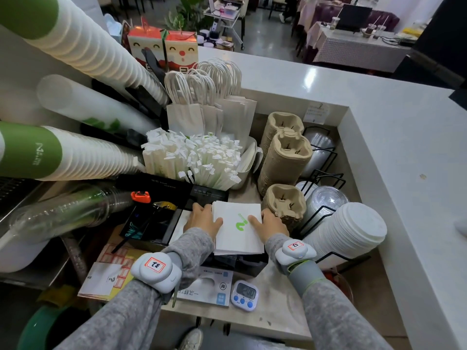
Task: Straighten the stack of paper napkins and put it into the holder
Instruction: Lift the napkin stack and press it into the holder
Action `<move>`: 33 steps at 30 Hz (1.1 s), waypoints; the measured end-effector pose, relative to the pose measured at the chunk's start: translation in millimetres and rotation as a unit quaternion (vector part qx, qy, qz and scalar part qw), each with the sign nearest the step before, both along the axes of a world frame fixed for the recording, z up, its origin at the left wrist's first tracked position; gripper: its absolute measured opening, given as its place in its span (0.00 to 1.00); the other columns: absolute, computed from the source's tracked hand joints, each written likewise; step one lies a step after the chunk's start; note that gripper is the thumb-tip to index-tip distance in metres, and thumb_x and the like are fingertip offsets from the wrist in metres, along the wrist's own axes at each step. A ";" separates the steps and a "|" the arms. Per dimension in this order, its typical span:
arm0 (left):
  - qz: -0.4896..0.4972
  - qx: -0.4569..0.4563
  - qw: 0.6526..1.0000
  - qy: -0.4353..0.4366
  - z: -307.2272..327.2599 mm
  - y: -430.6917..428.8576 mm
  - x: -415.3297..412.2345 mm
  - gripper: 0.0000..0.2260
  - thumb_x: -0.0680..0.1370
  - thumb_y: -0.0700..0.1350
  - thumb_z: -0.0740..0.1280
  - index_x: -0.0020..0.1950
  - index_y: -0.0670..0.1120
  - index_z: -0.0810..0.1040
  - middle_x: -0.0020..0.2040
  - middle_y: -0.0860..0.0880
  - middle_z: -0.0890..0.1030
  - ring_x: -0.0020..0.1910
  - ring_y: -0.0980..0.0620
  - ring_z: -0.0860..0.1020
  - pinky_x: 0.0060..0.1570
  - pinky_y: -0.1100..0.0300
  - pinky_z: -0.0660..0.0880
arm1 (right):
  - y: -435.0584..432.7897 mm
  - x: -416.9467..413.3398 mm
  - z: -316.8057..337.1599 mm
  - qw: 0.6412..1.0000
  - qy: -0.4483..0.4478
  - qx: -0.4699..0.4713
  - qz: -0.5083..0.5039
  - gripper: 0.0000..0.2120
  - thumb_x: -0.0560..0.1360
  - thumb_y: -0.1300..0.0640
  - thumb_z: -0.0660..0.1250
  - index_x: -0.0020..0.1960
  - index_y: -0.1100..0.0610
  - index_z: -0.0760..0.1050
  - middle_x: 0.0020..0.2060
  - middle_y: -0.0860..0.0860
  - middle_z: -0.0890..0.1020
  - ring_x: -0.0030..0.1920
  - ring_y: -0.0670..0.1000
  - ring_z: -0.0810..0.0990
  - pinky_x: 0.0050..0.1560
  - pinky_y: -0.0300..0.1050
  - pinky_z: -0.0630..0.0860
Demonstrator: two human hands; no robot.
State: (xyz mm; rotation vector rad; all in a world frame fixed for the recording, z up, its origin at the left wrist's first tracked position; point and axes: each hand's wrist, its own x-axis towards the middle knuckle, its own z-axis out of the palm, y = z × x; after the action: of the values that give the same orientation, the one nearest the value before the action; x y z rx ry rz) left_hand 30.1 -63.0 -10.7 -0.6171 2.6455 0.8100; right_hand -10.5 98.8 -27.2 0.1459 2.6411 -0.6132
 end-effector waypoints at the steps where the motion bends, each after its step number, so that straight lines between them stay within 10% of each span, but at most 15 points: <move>1: 0.001 0.000 1.000 -0.004 -0.2 -0.2 -0.1 0.21 0.78 0.51 0.60 0.68 0.44 0.67 0.65 0.43 0.66 0.64 0.43 0.71 0.62 0.50 0.71 | 0.0 -0.3 -0.4 1.000 0.003 0.002 0.002 0.18 0.76 0.40 0.57 0.48 0.56 0.65 0.58 0.59 0.79 0.57 0.61 0.77 0.49 0.48 0.69; 21: 0.023 0.124 0.992 -0.012 6.3 5.9 -6.3 0.24 0.73 0.49 0.68 0.65 0.39 0.67 0.64 0.42 0.75 0.62 0.44 0.75 0.58 0.55 0.72 | 0.6 -3.4 -2.7 0.999 -0.017 -0.038 -0.032 0.24 0.77 0.45 0.57 0.63 0.62 0.68 0.62 0.59 0.76 0.62 0.61 0.75 0.59 0.50 0.71; 33: 0.014 0.304 0.952 0.043 14.1 2.8 -5.2 0.12 0.72 0.37 0.69 0.49 0.44 0.67 0.55 0.40 0.81 0.51 0.46 0.79 0.56 0.50 0.77 | 1.8 -3.0 -0.4 0.942 -0.050 -0.293 -0.153 0.30 0.76 0.39 0.56 0.68 0.61 0.68 0.65 0.59 0.75 0.64 0.59 0.74 0.69 0.54 0.68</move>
State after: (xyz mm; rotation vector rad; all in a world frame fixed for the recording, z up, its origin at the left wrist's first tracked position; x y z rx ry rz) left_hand 24.9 -60.2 3.5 -0.4535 2.2625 1.5953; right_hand -13.5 100.6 -27.6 0.3947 2.2378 -1.4228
